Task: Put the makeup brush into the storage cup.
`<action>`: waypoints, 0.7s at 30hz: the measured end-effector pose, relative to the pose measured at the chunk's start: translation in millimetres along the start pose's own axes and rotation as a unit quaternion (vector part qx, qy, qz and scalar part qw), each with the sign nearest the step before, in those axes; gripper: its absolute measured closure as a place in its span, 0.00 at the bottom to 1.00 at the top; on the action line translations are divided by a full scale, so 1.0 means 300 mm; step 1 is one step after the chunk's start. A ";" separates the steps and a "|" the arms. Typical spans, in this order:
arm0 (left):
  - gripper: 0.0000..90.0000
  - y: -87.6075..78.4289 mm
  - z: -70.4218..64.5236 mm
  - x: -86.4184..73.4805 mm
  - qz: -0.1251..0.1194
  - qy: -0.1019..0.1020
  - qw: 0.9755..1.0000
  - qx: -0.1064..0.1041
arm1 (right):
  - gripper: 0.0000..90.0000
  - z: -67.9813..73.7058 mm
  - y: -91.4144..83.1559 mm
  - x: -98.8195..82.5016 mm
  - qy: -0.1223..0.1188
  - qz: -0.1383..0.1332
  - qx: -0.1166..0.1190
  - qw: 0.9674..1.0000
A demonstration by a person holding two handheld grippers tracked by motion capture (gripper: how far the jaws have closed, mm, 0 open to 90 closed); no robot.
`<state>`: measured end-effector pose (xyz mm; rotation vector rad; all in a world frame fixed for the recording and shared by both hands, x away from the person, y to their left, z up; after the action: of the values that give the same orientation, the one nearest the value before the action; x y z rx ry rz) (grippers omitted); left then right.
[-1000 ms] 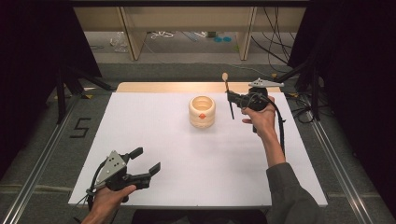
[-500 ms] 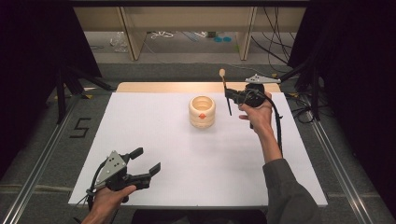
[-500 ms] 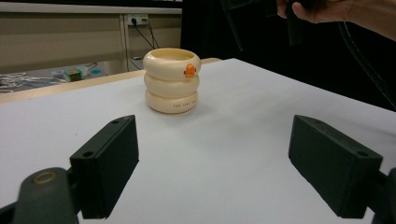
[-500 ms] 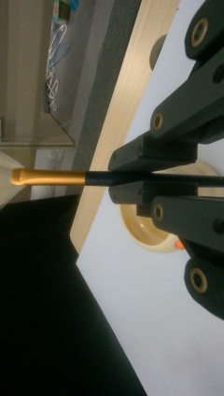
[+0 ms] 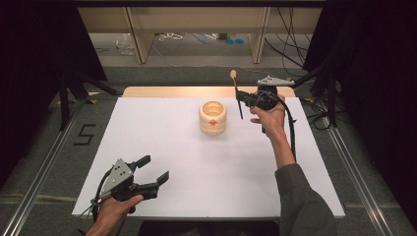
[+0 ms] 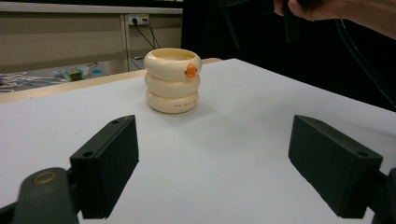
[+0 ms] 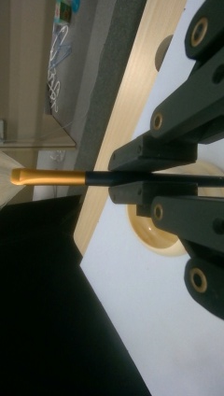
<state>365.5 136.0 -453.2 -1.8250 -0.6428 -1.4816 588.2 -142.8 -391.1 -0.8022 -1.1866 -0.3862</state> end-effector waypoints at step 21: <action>0.18 -0.003 0.002 0.000 0.000 -0.001 1.000 0.001 | 0.92 0.005 0.043 0.012 0.011 -0.009 0.002 1.000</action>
<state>365.2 137.0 -453.0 -1.8242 -0.6447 -1.4780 597.0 -132.6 -392.0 -0.7824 -1.1745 -0.4050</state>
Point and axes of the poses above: each handheld gripper's, and its own axes: y roughly forward along the jaws, x roughly out of its top, z roughly to its left, the point moved 9 cm from there along y, roughly forward along the jaws, and after that the axes turned 1 degree about x, right-handed, at the moved point
